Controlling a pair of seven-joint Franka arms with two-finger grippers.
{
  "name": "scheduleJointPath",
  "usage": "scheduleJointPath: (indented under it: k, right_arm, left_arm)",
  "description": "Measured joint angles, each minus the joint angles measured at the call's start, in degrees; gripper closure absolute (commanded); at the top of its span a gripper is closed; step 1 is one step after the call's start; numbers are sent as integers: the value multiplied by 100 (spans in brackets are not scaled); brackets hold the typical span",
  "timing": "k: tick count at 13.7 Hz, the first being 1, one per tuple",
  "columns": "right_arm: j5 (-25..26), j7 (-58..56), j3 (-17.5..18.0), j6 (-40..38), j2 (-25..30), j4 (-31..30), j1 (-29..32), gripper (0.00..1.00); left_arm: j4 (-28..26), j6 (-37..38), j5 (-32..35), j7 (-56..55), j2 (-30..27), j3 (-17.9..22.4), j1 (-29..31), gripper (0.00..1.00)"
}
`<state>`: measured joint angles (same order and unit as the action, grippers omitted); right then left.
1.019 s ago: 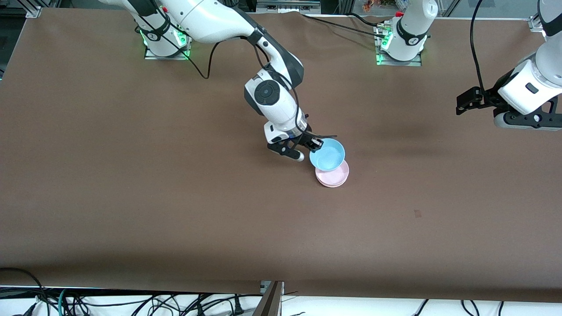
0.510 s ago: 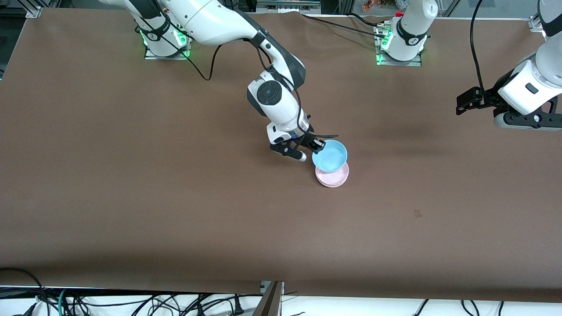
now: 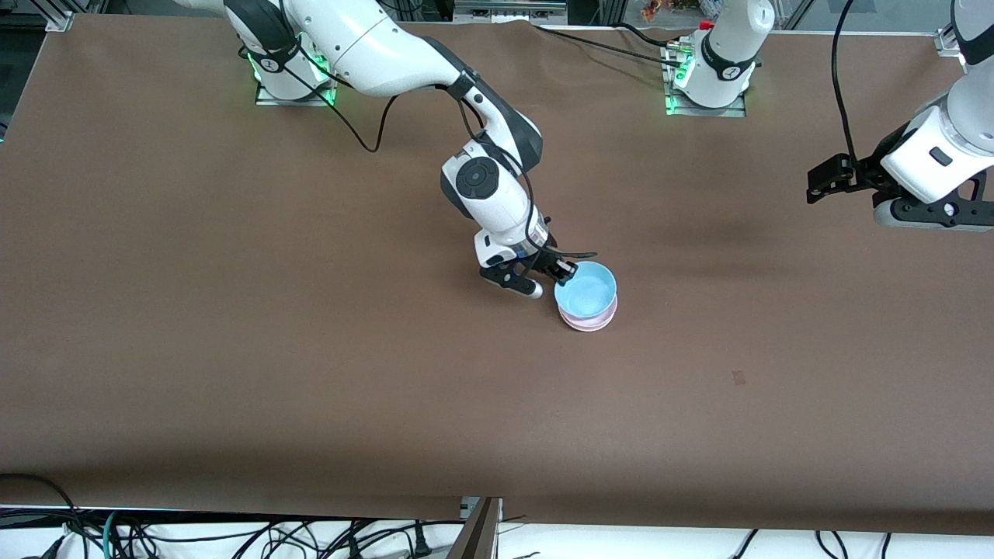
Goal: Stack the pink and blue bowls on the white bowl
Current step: 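Lower the blue bowl into the pink bowl and open the right gripper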
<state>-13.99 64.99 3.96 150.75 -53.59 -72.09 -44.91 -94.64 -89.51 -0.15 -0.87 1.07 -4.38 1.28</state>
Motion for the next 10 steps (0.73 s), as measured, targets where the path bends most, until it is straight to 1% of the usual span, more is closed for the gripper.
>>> scheduleJointPath:
  k: [4, 10]
  right_arm:
    - [0, 0, -86, 0, -4, 2, 1, 100]
    - [1, 0, -87, 0, -91, 2, -89, 100]
  left_arm:
    - [0, 0, 0, 0, 0, 0, 0, 0]
    - [0, 0, 0, 0, 0, 10, 1, 0]
